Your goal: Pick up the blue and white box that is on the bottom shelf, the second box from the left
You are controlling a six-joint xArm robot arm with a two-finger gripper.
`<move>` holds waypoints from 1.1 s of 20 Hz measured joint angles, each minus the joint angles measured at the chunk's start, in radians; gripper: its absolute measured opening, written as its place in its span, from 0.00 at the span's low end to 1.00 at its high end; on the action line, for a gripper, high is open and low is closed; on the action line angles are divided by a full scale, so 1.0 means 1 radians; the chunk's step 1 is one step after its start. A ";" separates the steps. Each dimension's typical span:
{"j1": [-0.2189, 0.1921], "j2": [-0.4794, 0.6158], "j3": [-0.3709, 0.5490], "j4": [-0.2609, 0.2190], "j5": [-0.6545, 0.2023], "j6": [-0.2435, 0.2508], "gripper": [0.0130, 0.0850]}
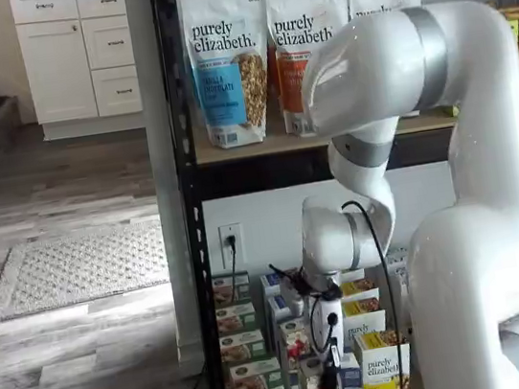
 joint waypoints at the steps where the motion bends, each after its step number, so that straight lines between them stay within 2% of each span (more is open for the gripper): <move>1: 0.003 -0.024 0.022 -0.001 -0.002 0.005 0.50; 4: 0.011 -0.098 0.079 -0.037 0.004 0.047 0.50; 9: 0.028 -0.224 0.141 -0.073 0.065 0.100 0.50; 13: 0.033 -0.332 0.169 -0.084 0.154 0.123 0.50; 18: 0.026 -0.478 0.206 -0.080 0.235 0.123 0.50; 22: 0.006 -0.611 0.225 -0.078 0.321 0.112 0.50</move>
